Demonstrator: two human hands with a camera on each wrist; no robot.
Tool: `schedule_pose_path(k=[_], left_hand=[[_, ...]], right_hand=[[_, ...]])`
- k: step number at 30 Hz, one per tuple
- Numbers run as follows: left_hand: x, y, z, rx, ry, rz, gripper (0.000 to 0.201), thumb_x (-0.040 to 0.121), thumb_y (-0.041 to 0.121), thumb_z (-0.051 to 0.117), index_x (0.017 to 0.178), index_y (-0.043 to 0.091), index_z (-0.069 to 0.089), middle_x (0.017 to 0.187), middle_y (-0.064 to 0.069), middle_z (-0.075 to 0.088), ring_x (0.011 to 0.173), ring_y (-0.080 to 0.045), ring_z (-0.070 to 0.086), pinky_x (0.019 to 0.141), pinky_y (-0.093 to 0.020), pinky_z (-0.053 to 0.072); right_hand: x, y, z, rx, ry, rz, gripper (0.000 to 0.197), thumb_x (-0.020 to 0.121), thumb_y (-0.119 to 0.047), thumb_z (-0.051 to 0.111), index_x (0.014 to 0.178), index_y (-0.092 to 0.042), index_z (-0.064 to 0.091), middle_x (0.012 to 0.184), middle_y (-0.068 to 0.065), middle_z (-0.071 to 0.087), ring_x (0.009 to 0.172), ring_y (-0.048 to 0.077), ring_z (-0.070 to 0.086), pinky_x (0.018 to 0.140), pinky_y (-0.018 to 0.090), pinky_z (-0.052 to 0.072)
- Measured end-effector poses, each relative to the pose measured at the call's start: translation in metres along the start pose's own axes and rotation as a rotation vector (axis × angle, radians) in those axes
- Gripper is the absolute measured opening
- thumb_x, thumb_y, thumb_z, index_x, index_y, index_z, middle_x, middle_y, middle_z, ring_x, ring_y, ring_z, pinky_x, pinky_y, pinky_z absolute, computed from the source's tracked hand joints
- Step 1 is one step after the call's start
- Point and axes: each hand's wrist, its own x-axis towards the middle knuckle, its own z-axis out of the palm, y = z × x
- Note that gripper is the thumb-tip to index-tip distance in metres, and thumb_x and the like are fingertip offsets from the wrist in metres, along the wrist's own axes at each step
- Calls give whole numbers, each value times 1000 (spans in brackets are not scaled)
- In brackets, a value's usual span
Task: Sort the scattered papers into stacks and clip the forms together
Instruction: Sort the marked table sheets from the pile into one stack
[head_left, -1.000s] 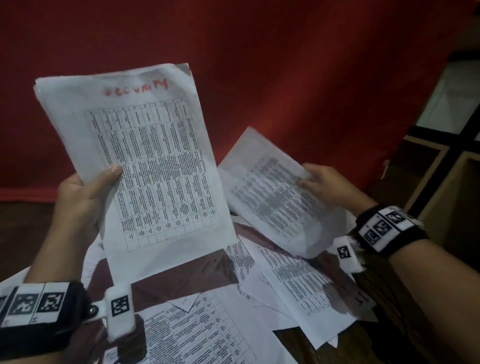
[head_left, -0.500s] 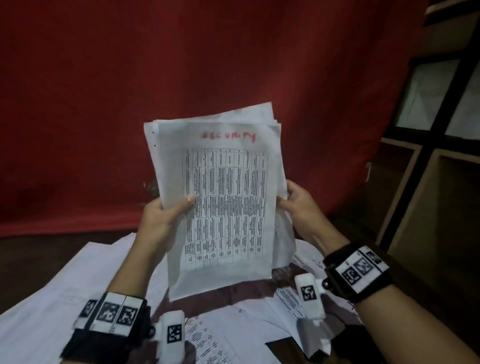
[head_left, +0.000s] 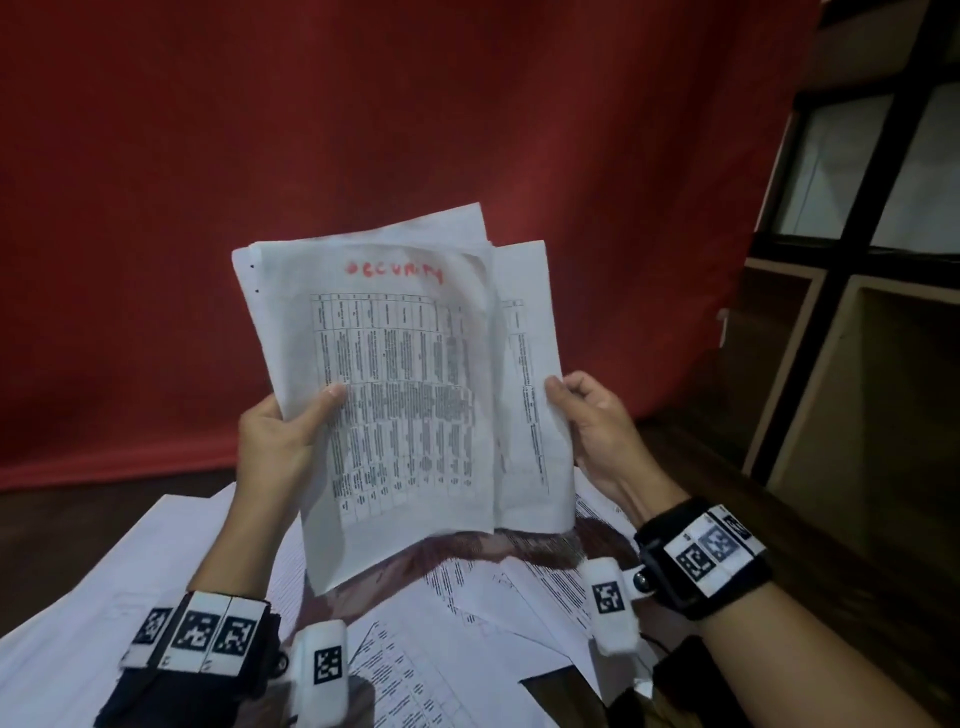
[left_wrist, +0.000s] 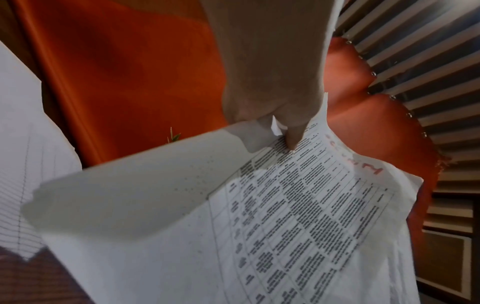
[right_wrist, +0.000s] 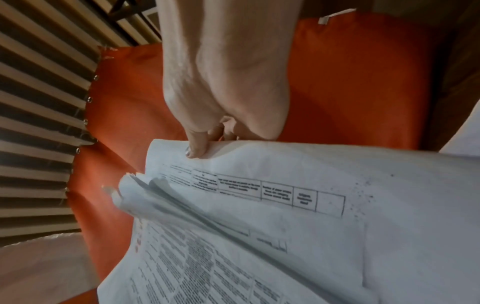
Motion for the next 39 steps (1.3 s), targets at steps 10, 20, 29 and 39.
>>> schedule_pose_path(k=[10,20,29,39], left_hand=[[21,-14,-38,87,81,34,10,91,20,81,97,21,73,90,4,79,85,-21,73,81,-35,58],[3,-14,-6,154,-142,156,53,90,7,80,134,26,56,117,7,71,99,-2,72,80,-23,59],[-12,-19,14,22,-277,42,36,94,21,74,122,40,64,112,0,76,98,-26,74,75,-40,63],[-22,-24,-10,92,-324,79,58,76,54,85,124,38,57,118,0,74,103,-16,75,84,-34,63]], right_hand=[[2,-43,-43,249,24,-285,12,104,-7,49,106,-14,58,100,6,76,88,20,73,86,38,60],[16,19,-1,-49,62,-5,12,103,-11,57,93,-13,63,80,3,71,67,14,65,61,26,55],[16,79,41,-301,301,-133,5,103,-22,57,101,-21,52,85,7,66,69,13,52,65,38,45],[2,80,40,-79,124,-232,38,94,-34,74,125,-28,55,122,4,74,116,19,70,100,39,56]])
